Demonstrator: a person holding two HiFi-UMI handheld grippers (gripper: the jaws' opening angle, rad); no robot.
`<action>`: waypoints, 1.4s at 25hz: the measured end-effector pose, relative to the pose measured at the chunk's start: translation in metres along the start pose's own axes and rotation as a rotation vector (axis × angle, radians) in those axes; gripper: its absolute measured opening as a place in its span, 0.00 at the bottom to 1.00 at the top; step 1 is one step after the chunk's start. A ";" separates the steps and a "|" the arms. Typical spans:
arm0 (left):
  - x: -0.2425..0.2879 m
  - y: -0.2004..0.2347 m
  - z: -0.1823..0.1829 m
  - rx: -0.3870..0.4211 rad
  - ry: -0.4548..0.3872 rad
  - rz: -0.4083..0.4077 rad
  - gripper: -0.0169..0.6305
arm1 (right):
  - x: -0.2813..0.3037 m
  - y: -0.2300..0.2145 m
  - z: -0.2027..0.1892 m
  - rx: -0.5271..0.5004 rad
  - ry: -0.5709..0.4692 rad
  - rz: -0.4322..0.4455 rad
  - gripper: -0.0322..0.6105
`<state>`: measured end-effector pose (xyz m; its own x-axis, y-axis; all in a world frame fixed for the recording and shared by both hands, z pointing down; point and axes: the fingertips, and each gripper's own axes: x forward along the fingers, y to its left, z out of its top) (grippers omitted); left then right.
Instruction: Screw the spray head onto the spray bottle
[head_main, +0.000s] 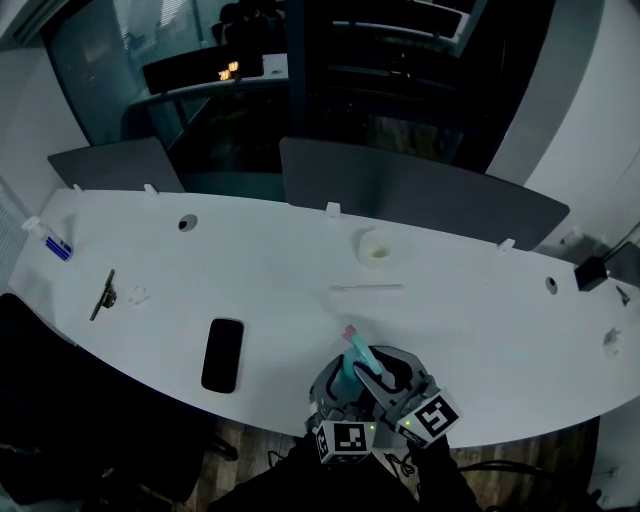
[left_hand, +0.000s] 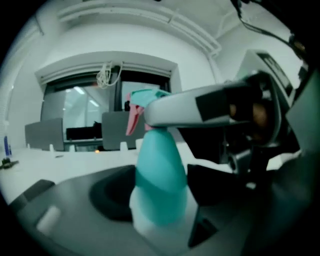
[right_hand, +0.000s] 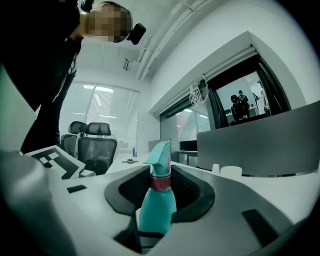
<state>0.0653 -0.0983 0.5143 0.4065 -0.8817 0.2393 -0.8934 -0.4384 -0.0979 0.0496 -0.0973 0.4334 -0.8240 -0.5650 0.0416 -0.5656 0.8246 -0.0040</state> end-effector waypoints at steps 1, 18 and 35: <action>0.000 -0.002 0.000 0.024 0.002 -0.024 0.53 | -0.001 0.000 -0.001 0.002 0.000 -0.003 0.26; 0.002 0.000 -0.021 0.013 0.075 -0.044 0.56 | 0.001 0.003 -0.002 0.002 0.002 0.016 0.26; -0.002 0.005 -0.018 0.002 0.055 -0.171 0.58 | 0.002 0.007 -0.004 0.024 0.000 0.028 0.26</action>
<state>0.0565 -0.0955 0.5309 0.5411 -0.7837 0.3049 -0.8119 -0.5814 -0.0536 0.0447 -0.0927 0.4377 -0.8397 -0.5415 0.0408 -0.5428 0.8394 -0.0294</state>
